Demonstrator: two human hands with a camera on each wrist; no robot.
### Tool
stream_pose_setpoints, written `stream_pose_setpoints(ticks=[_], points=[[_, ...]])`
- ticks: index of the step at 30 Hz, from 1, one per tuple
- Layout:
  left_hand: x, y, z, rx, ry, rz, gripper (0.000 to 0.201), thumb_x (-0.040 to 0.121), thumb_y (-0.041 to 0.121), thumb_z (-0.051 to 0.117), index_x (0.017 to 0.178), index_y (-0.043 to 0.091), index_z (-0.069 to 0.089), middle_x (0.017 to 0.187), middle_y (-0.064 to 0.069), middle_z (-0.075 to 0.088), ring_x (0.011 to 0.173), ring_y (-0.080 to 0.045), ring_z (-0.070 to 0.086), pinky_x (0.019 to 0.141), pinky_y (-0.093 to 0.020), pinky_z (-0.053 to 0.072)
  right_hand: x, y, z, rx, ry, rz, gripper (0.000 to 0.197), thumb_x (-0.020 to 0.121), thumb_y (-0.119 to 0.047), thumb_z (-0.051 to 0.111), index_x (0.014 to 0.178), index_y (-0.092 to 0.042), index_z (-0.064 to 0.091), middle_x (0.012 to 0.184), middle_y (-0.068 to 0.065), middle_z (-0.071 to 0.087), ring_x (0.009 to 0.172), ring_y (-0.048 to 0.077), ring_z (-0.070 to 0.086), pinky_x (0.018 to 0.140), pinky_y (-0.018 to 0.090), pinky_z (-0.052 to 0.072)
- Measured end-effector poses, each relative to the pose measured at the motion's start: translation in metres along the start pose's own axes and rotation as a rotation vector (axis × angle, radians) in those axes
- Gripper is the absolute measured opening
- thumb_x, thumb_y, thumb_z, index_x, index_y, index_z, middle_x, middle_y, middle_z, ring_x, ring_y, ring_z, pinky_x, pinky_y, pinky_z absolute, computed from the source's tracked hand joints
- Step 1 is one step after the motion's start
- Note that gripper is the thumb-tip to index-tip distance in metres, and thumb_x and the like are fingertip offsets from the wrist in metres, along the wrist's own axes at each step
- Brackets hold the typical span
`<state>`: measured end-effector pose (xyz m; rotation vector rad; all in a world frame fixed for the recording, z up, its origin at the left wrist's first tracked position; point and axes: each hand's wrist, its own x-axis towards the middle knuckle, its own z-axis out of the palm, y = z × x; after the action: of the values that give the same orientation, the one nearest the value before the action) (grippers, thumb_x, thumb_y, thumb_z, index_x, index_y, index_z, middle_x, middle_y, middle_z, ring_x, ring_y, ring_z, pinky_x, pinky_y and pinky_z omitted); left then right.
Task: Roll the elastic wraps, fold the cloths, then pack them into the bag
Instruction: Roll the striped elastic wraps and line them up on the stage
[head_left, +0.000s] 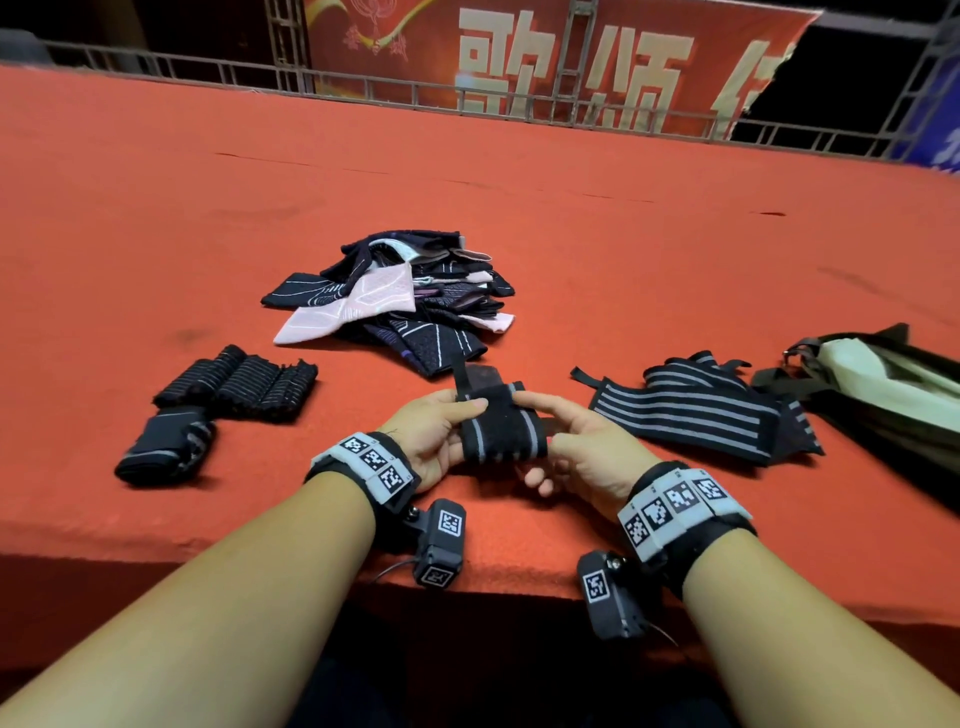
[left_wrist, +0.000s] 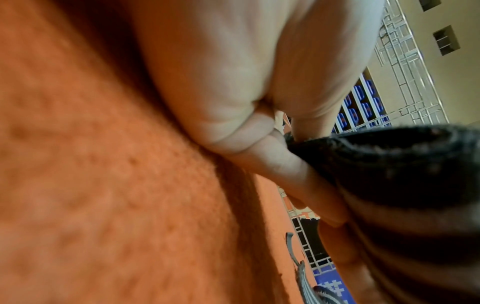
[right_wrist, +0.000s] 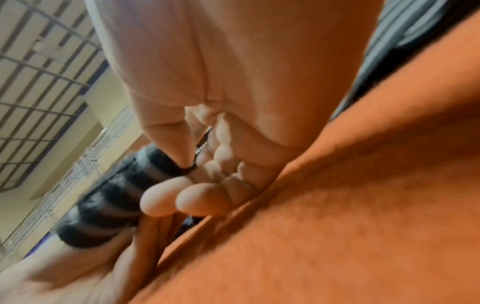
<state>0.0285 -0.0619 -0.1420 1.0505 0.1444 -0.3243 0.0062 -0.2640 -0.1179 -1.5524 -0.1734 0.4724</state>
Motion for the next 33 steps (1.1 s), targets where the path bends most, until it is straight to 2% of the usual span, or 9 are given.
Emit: stream_pose_setpoints(ticks=[2, 4, 8, 11, 13, 19, 24, 29, 33], points=[[0.0, 0.0, 0.001, 0.015, -0.003, -0.01, 0.032, 0.1, 0.003, 0.055, 0.131, 0.001, 0.061, 0.12, -0.024, 0.07, 0.083, -0.023, 0.076, 0.059, -0.029, 0.061, -0.006, 0.009, -0.002, 0.026, -0.029, -0.012, 0.077, 0.079, 0.027, 0.046, 0.133, -0.026, 0.06, 0.111, 0.007, 0.073, 0.069, 0.027, 0.066, 0.055, 0.027, 0.051], [0.0, 0.001, 0.001, 0.043, -0.007, -0.027, 0.031, 0.1, 0.003, 0.056, 0.131, 0.001, 0.061, 0.118, -0.023, 0.071, 0.083, -0.023, 0.076, 0.059, -0.03, 0.061, -0.009, 0.019, -0.004, 0.052, -0.039, -0.042, 0.075, 0.077, 0.026, 0.06, 0.132, -0.026, 0.061, 0.114, 0.004, 0.073, 0.071, 0.025, 0.064, 0.06, 0.027, 0.051], [0.0, -0.002, 0.003, 0.136, -0.051, -0.03, 0.033, 0.099, 0.003, 0.058, 0.132, 0.005, 0.06, 0.119, -0.019, 0.071, 0.087, -0.023, 0.074, 0.063, -0.032, 0.061, -0.007, 0.03, 0.0, 0.093, 0.056, -0.097, 0.038, 0.088, 0.007, 0.066, 0.119, -0.016, 0.066, 0.093, 0.007, 0.07, 0.077, 0.023, 0.069, 0.061, 0.025, 0.054], [0.0, -0.006, 0.006, 0.212, -0.096, -0.025, 0.039, 0.094, 0.001, 0.064, 0.133, 0.003, 0.056, 0.114, -0.018, 0.068, 0.093, -0.026, 0.069, 0.075, -0.038, 0.063, -0.002, 0.033, 0.005, 0.085, 0.168, -0.098, 0.012, 0.095, -0.006, 0.065, 0.106, -0.011, 0.068, 0.087, 0.005, 0.07, 0.069, 0.018, 0.068, 0.058, 0.024, 0.054], [0.0, -0.008, 0.007, 0.232, -0.112, -0.015, 0.043, 0.093, -0.001, 0.065, 0.134, 0.001, 0.053, 0.114, -0.019, 0.065, 0.098, -0.029, 0.066, 0.084, -0.039, 0.061, 0.0, 0.035, 0.008, 0.062, 0.217, -0.092, 0.006, 0.096, -0.011, 0.065, 0.101, -0.01, 0.067, 0.085, 0.004, 0.068, 0.065, 0.016, 0.066, 0.054, 0.024, 0.051], [-0.001, -0.01, 0.006, 0.245, -0.137, 0.005, 0.041, 0.094, -0.001, 0.064, 0.133, 0.0, 0.053, 0.115, -0.021, 0.066, 0.095, -0.027, 0.069, 0.082, -0.036, 0.062, 0.004, 0.035, 0.01, 0.037, 0.278, -0.063, 0.029, 0.095, -0.026, 0.069, 0.107, 0.0, 0.065, 0.082, 0.013, 0.068, 0.063, 0.02, 0.064, 0.051, 0.026, 0.048], [-0.002, -0.01, 0.004, 0.258, -0.16, 0.0, 0.043, 0.094, 0.001, 0.066, 0.135, 0.001, 0.053, 0.121, -0.022, 0.067, 0.101, -0.027, 0.069, 0.083, -0.036, 0.06, 0.007, 0.034, 0.012, 0.012, 0.315, -0.019, 0.02, 0.095, -0.025, 0.069, 0.086, -0.01, 0.06, 0.062, 0.01, 0.068, 0.052, 0.021, 0.055, 0.046, 0.025, 0.046], [0.0, -0.011, -0.001, 0.269, -0.18, -0.037, 0.041, 0.094, -0.002, 0.062, 0.134, 0.0, 0.053, 0.116, -0.019, 0.067, 0.103, -0.028, 0.068, 0.09, -0.038, 0.059, 0.01, 0.034, 0.013, -0.021, 0.365, -0.007, 0.024, 0.093, -0.026, 0.07, 0.079, -0.012, 0.056, 0.059, 0.012, 0.067, 0.043, 0.018, 0.051, 0.04, 0.024, 0.042], [-0.003, -0.004, -0.001, 0.211, -0.187, -0.089, 0.033, 0.081, -0.006, 0.047, 0.107, 0.006, 0.062, 0.091, -0.011, 0.067, 0.076, -0.016, 0.068, 0.091, -0.037, 0.056, 0.014, 0.035, 0.015, -0.091, 0.423, -0.005, 0.029, 0.093, -0.032, 0.069, 0.079, -0.014, 0.053, 0.055, 0.011, 0.065, 0.04, 0.018, 0.05, 0.04, 0.024, 0.04]])
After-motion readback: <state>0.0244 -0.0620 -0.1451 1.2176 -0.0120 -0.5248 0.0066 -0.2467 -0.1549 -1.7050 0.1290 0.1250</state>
